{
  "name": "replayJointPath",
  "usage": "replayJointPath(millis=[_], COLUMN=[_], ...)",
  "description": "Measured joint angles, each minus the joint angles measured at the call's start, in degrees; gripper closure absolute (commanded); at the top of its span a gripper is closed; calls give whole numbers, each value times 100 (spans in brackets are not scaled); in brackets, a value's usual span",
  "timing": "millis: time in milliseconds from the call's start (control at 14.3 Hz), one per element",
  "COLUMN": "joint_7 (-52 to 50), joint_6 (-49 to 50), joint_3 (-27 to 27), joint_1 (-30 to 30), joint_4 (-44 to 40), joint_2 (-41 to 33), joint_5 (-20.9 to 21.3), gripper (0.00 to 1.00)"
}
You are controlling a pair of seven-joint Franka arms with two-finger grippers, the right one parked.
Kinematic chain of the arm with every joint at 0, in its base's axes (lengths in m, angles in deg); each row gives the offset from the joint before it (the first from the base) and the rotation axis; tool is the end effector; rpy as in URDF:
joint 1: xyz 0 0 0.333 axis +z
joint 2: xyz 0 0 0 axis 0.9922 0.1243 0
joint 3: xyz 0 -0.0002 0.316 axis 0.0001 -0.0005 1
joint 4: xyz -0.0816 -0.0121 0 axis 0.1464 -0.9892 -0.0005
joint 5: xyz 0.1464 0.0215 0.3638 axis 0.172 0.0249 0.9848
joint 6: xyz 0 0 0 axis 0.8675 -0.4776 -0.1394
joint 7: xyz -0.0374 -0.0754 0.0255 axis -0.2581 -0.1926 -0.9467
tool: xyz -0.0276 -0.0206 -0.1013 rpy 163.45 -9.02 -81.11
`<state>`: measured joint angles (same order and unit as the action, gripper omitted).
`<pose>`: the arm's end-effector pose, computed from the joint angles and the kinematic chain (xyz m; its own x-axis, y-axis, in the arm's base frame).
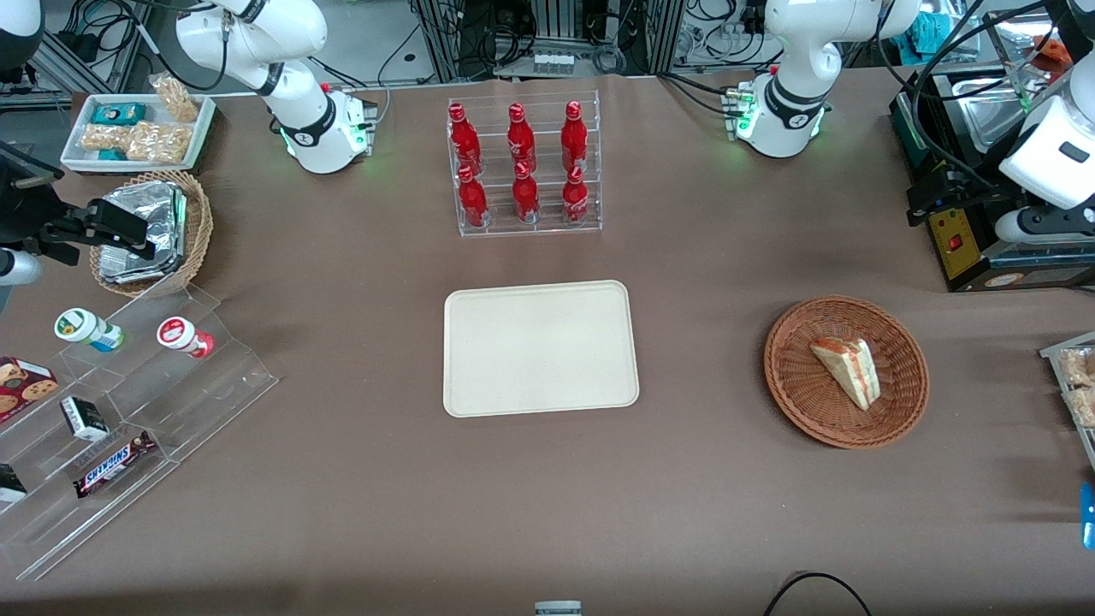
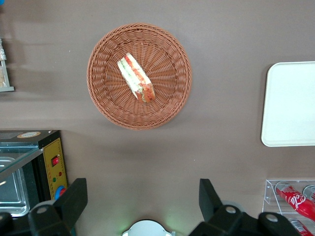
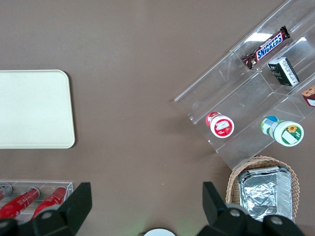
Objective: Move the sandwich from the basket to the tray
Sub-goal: 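Move the left gripper over the wicker basket toward the wrapped sandwich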
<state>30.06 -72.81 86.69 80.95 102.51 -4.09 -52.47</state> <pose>0.5194 -0.0351 0.6332 0.9966 0.0229 -0.0786 0.0212 -0.9995 -0.0217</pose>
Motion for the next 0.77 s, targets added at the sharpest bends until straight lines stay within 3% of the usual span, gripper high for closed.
replayJointPath(millis=[770], joint_7=[0], joint_6=[4], joint_3=[15], joint_1=[0], joint_4=[-62], joint_2=[2], joint_5=[0], gripper=[0])
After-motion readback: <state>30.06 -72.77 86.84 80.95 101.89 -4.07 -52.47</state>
